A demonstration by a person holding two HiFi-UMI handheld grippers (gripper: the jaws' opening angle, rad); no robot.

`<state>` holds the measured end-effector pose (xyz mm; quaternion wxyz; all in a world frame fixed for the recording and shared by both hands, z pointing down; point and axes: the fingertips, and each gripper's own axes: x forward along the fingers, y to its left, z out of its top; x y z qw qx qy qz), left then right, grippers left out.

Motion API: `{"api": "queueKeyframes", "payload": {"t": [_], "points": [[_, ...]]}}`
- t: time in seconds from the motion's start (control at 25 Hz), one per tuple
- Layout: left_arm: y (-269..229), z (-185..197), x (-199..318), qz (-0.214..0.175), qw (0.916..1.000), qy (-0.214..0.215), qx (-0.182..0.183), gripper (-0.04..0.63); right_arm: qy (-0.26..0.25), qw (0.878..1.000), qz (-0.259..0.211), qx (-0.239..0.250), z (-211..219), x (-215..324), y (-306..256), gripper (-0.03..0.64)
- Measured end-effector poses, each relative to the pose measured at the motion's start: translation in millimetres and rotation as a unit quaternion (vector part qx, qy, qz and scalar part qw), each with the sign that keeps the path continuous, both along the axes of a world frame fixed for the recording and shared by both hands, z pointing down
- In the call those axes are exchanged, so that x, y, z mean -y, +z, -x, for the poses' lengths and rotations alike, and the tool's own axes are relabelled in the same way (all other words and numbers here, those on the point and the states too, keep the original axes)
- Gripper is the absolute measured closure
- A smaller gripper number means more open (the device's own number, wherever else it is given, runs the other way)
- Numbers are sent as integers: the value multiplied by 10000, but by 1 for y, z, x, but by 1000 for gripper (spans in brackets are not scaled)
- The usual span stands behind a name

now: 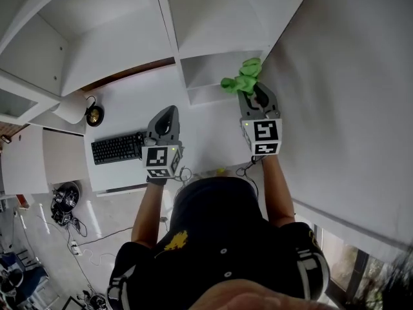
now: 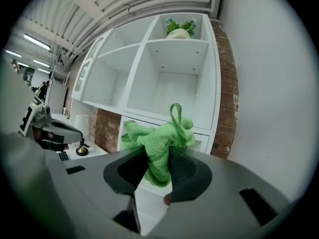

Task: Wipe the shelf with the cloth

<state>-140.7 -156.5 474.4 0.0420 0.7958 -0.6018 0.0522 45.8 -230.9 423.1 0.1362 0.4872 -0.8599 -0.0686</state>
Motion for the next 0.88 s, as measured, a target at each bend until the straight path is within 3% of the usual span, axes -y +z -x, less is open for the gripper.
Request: {"api": "queueKeyframes", "payload": {"t": [0.4, 0.68, 0.88], "points": [[-8, 15, 2, -74, 9996, -213, 189, 578, -79, 9941, 416, 994, -4, -8, 8, 503], [-4, 31, 0, -11, 9994, -311, 179, 578, -456, 9937, 323, 973, 31, -15, 4, 503], [-1, 40, -11, -1, 9993, -343, 151, 578, -420, 9935, 143, 1049, 28, -12, -1, 503]]}}
